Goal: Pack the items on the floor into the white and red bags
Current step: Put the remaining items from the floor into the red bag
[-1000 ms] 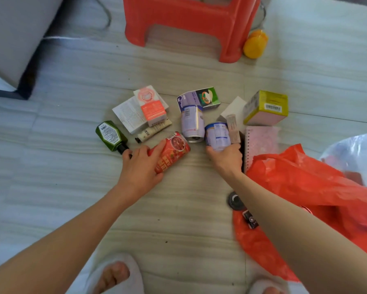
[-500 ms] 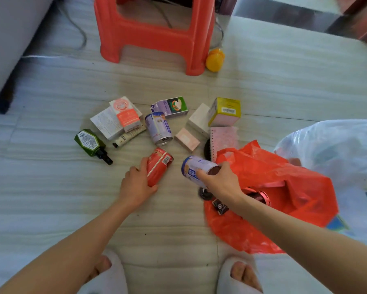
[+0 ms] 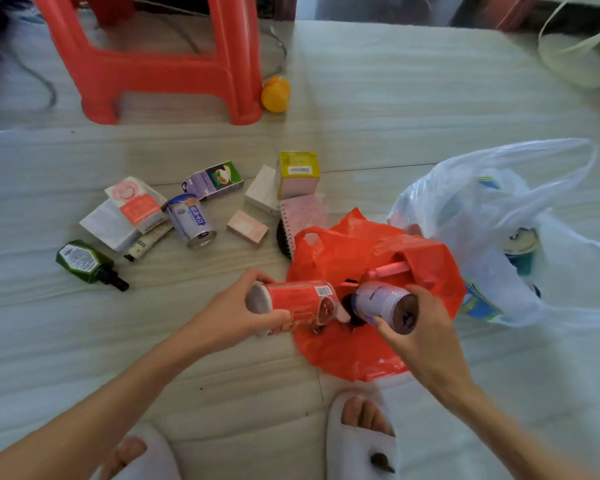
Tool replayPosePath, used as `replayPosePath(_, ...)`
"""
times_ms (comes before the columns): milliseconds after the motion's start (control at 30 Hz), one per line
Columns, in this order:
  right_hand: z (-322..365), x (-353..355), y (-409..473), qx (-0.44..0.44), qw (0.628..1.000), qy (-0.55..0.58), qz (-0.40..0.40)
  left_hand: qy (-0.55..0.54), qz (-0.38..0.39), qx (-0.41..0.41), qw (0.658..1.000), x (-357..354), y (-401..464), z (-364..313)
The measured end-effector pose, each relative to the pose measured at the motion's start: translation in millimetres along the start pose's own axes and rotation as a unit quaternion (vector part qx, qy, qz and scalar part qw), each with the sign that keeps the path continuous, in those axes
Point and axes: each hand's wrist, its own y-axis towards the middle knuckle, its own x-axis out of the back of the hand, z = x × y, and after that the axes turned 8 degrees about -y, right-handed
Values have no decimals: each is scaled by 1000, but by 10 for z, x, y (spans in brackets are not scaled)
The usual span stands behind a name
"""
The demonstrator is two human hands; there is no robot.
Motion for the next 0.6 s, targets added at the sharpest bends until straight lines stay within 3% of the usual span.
replayPosePath(100, -183, 68, 202, 2, 998, -46, -48, 104, 48, -71, 991, -381, 230, -286)
replayPosePath(267, -497, 50, 524, 20, 991, -125, -29, 311, 34, -201, 928, -869, 814, -591)
replayPosePath(433, -675, -51, 690, 74, 976, -199, 48, 360, -41, -199, 910, -952, 1153, -665)
replayPosePath(600, -650, -157, 793, 88, 963, -221, 123, 379, -17, -197, 904, -1068, 1234, -606)
